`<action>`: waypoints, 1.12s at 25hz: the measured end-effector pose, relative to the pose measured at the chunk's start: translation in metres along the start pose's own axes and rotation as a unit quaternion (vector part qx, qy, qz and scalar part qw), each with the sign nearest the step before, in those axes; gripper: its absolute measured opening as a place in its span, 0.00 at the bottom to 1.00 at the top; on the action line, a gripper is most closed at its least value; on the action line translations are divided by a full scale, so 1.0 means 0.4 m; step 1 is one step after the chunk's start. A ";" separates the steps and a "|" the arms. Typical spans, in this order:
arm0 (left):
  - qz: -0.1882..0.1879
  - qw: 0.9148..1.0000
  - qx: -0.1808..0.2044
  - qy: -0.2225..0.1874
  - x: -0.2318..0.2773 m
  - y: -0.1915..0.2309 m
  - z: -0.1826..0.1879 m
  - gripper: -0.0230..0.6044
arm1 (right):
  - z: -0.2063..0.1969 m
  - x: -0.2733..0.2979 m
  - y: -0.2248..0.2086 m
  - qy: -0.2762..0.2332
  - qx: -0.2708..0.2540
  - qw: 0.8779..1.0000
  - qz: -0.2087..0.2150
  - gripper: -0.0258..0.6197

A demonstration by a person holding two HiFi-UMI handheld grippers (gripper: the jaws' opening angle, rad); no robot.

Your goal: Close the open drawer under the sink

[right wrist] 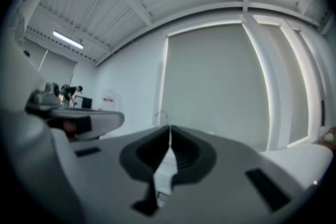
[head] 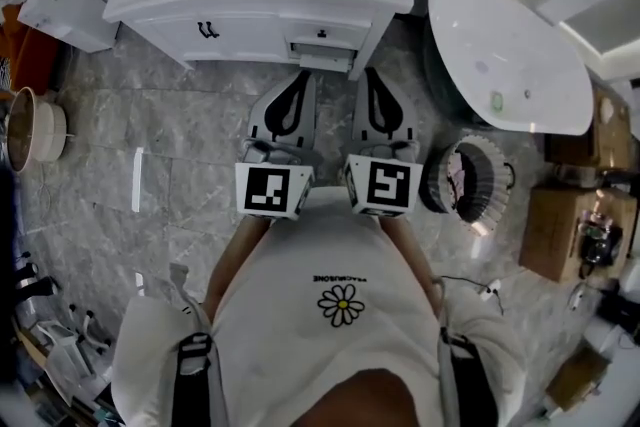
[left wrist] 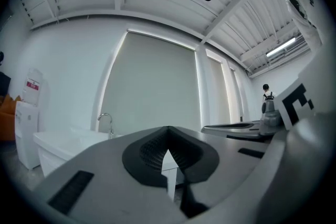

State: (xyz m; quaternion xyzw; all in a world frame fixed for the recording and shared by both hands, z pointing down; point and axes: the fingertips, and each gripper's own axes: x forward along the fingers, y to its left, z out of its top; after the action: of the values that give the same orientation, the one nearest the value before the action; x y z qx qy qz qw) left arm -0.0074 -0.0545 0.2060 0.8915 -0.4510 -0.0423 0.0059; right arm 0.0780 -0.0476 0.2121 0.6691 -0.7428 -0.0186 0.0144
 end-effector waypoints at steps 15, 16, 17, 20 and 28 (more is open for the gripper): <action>0.027 1.000 0.004 -0.007 0.019 0.085 -0.001 0.07 | -0.035 0.038 0.065 0.023 -0.005 0.998 0.052 0.09; 0.028 1.000 0.006 -0.006 0.022 0.088 -0.003 0.07 | -0.037 0.043 0.063 0.024 -0.008 0.998 0.051 0.09; 0.030 1.000 0.008 -0.004 0.023 0.091 -0.006 0.07 | -0.038 0.048 0.061 0.025 -0.011 0.998 0.048 0.09; 0.037 0.999 0.007 -0.001 0.022 0.102 -0.011 0.07 | -0.042 0.053 0.061 0.029 -0.011 0.998 0.047 0.09; 0.056 0.998 -0.002 0.007 0.020 0.144 -0.035 0.07 | -0.061 0.072 0.077 0.040 -0.011 0.997 0.058 0.09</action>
State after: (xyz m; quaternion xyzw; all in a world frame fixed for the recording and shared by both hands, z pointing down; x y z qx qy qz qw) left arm -0.0477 -0.0954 0.2223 0.8653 -0.4997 -0.0361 0.0134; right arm 0.0453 -0.0734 0.2377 0.6250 -0.7789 0.0005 0.0524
